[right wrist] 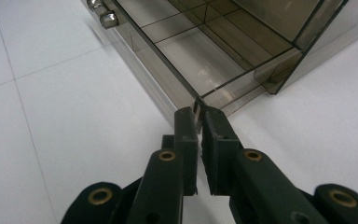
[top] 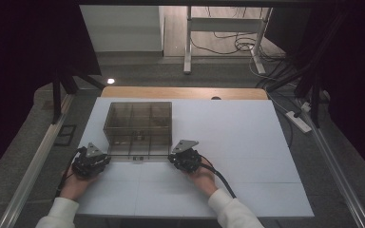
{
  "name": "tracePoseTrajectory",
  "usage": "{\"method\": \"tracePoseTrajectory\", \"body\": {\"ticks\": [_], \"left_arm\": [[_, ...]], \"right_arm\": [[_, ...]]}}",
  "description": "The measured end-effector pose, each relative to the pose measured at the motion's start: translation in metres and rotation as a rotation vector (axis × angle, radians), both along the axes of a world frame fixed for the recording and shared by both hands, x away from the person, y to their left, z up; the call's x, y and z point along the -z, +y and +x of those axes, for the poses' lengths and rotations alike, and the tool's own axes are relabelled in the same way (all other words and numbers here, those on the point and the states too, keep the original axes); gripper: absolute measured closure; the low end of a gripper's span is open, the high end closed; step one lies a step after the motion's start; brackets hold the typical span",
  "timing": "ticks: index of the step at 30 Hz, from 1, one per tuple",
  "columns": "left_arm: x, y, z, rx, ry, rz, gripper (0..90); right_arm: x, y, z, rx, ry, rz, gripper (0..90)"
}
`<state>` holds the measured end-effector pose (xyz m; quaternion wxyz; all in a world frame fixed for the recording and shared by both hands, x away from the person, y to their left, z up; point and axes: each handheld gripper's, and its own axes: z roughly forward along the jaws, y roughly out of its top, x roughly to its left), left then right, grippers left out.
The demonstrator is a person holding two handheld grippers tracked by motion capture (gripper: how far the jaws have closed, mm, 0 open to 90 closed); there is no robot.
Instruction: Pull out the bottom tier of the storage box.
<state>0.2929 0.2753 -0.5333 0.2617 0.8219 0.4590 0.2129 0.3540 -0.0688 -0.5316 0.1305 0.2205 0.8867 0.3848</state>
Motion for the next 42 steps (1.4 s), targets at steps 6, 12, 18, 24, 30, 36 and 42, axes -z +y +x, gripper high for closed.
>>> {"method": "tracePoseTrajectory", "body": {"ticks": [6,12,18,24,30,36,42], "left_arm": [[0.000,0.000,-0.002,0.002,0.000,-0.001,73.9],[0.001,0.000,-0.004,0.004,-0.001,-0.001,74.0],[0.000,0.000,-0.006,0.006,0.000,-0.002,74.0],[0.000,0.000,-0.009,0.007,0.000,-0.002,74.0],[0.001,0.000,-0.011,0.008,0.000,0.001,74.0],[0.001,-0.001,-0.014,0.009,0.001,0.000,74.2],[0.001,-0.001,-0.016,0.010,0.001,-0.002,74.3]], "right_arm": [[0.000,0.000,-0.001,-0.001,-0.001,-0.001,84.4],[0.000,-0.001,-0.003,-0.004,0.002,-0.003,84.3],[-0.001,-0.001,-0.005,-0.003,-0.001,-0.005,84.4],[-0.001,-0.001,-0.007,-0.008,0.005,0.000,84.4],[0.000,-0.002,-0.009,-0.012,0.006,-0.003,84.5],[0.000,-0.002,-0.010,-0.016,0.006,-0.007,84.5],[-0.001,-0.002,-0.012,-0.022,0.010,-0.009,84.5]]}}
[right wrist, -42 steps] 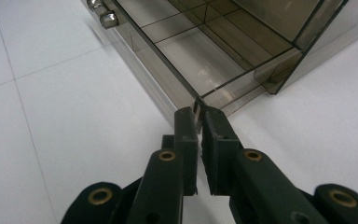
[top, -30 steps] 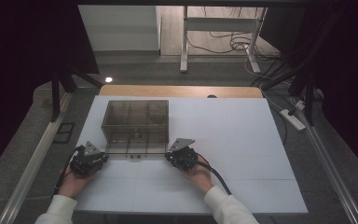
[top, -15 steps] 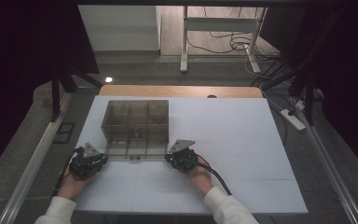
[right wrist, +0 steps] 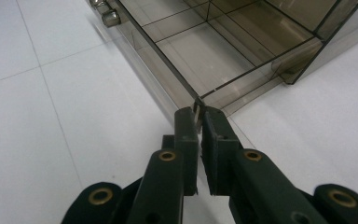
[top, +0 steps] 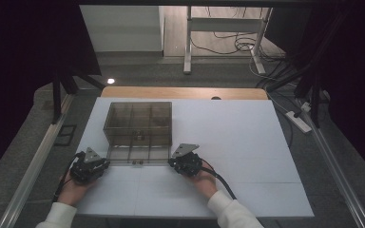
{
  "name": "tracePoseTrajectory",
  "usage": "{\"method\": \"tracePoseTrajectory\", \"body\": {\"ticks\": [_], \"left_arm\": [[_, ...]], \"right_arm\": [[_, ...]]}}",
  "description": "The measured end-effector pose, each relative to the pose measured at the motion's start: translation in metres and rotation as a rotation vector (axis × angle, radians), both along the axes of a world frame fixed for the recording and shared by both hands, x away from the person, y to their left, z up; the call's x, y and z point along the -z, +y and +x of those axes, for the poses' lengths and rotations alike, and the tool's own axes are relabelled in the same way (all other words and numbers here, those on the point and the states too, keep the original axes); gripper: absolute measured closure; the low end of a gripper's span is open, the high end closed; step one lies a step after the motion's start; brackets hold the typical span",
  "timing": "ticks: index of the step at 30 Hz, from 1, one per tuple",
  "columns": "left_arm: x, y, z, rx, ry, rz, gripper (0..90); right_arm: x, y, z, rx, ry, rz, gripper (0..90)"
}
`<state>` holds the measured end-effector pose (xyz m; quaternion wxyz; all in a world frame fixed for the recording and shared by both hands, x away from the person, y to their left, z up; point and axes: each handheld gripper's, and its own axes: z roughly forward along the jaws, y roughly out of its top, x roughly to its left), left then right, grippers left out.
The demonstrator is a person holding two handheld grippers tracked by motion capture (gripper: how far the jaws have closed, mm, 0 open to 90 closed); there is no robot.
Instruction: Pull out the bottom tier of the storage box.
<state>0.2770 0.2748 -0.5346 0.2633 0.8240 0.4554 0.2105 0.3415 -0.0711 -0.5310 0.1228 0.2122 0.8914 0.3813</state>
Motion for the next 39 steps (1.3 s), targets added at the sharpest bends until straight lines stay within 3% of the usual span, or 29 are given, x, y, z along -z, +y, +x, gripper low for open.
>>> {"method": "tracePoseTrajectory", "body": {"ticks": [28,30,32,39], "left_arm": [[0.002,0.000,-0.003,-0.002,-0.007,-0.012,73.1],[0.001,0.000,-0.004,0.001,-0.018,-0.021,68.3],[-0.003,0.001,-0.004,-0.006,-0.025,-0.019,52.3],[-0.011,0.004,-0.006,-0.039,-0.060,-0.046,35.9]], "right_arm": [[0.002,0.000,-0.002,-0.017,0.000,-0.011,84.5],[0.001,-0.001,-0.002,-0.007,-0.014,-0.007,80.4],[-0.003,-0.004,-0.001,-0.001,-0.004,0.028,65.7],[-0.014,-0.027,-0.002,0.006,0.029,0.078,50.1]]}}
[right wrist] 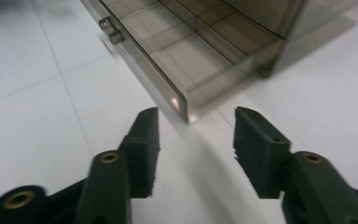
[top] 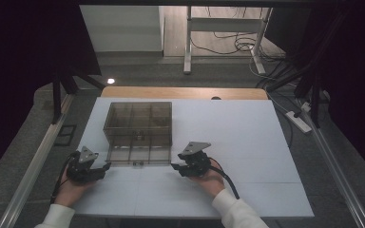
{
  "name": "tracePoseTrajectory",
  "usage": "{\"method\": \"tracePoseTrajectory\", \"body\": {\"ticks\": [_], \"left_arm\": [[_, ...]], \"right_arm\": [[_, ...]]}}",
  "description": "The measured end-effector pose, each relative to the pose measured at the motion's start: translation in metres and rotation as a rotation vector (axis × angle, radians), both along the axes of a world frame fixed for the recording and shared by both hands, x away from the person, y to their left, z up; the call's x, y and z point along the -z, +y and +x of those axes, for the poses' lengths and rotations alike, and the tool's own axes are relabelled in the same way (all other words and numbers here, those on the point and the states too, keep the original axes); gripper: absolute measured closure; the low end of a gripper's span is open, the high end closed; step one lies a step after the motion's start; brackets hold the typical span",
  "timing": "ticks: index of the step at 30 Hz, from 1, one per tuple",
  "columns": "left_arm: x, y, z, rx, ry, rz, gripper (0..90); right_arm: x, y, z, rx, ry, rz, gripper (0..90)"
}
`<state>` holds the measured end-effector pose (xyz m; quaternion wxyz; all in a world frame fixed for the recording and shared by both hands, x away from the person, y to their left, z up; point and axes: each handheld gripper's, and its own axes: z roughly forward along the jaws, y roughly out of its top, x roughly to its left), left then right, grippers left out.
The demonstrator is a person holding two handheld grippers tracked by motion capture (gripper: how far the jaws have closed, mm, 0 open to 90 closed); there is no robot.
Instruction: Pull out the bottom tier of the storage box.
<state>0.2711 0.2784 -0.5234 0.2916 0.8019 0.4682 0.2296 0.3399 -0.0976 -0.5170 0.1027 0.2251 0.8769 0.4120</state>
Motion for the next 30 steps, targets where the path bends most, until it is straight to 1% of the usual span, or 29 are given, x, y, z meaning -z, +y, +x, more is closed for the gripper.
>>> {"method": "tracePoseTrajectory", "body": {"ticks": [2,5,9,13,18,23,26,28,30], "left_arm": [[-0.002,-0.002,0.000,0.007,-0.004,-0.005,33.1],[-0.005,-0.005,0.000,0.018,-0.006,-0.020,30.6],[-0.008,-0.010,-0.001,0.041,-0.009,-0.036,29.2],[-0.010,-0.014,-0.002,0.059,-0.014,-0.045,28.8],[-0.012,-0.017,-0.002,0.075,-0.014,-0.063,28.7],[-0.012,-0.018,-0.001,0.087,-0.008,-0.081,28.5],[-0.012,-0.021,0.000,0.095,-0.002,-0.093,28.0],[-0.013,-0.022,0.000,0.102,0.001,-0.098,27.7],[-0.013,-0.025,0.000,0.111,0.003,-0.101,27.3]], "right_arm": [[-0.002,-0.011,-0.002,-0.002,0.002,0.006,47.4],[-0.005,-0.029,-0.005,0.013,-0.006,0.019,42.7],[-0.010,-0.057,-0.009,0.049,-0.017,0.044,39.3],[-0.013,-0.079,-0.013,0.078,-0.027,0.059,37.5],[-0.015,-0.100,-0.016,0.103,-0.037,0.074,36.7],[-0.014,-0.121,-0.021,0.124,-0.045,0.089,35.2],[-0.014,-0.131,-0.025,0.131,-0.052,0.086,33.9],[-0.015,-0.141,-0.028,0.146,-0.059,0.084,33.0],[-0.015,-0.151,-0.030,0.161,-0.062,0.097,32.4]]}}
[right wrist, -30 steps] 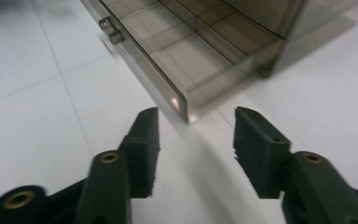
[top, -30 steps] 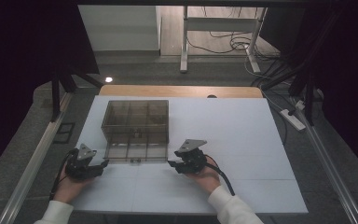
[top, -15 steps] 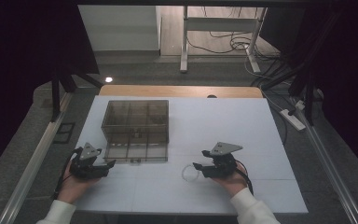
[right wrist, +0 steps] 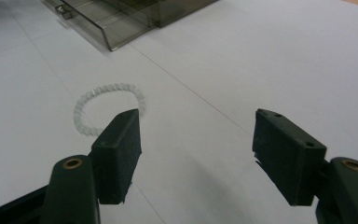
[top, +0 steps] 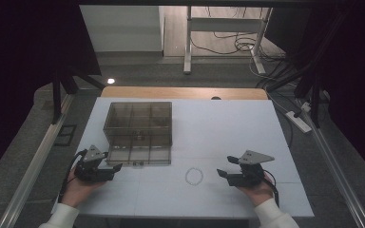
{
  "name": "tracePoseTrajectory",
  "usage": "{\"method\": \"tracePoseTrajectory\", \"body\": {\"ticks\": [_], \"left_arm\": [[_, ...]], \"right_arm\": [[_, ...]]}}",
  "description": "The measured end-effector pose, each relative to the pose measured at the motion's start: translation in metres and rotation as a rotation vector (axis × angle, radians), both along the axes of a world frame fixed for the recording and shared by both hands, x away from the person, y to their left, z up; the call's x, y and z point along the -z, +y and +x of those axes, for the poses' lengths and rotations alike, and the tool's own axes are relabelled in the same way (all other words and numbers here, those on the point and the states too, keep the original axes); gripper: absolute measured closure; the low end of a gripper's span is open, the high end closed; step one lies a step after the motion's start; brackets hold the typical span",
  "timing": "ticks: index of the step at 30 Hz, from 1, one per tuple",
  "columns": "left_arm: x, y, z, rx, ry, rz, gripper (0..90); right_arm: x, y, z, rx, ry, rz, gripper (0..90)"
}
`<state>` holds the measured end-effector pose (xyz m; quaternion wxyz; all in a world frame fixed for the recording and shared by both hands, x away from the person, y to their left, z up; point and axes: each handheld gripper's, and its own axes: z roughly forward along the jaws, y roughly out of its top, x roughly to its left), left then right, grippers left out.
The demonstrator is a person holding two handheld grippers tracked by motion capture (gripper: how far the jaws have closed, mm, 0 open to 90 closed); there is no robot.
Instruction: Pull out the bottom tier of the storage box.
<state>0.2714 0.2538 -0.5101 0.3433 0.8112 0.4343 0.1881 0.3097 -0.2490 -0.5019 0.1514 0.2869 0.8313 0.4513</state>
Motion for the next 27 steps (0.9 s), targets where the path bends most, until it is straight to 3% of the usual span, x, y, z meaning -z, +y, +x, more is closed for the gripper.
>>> {"method": "tracePoseTrajectory", "body": {"ticks": [7,15,27], "left_arm": [[-0.003,-0.010,0.002,0.026,0.003,-0.010,26.9],[-0.008,-0.023,0.003,0.070,0.006,-0.026,26.0],[-0.017,-0.045,0.010,0.130,0.019,-0.042,25.4]], "right_arm": [[0.000,-0.036,-0.009,0.056,-0.014,0.007,29.8],[0.001,-0.063,-0.019,0.100,-0.024,-0.002,29.3],[0.001,-0.067,-0.019,0.095,-0.032,-0.006,28.9]]}}
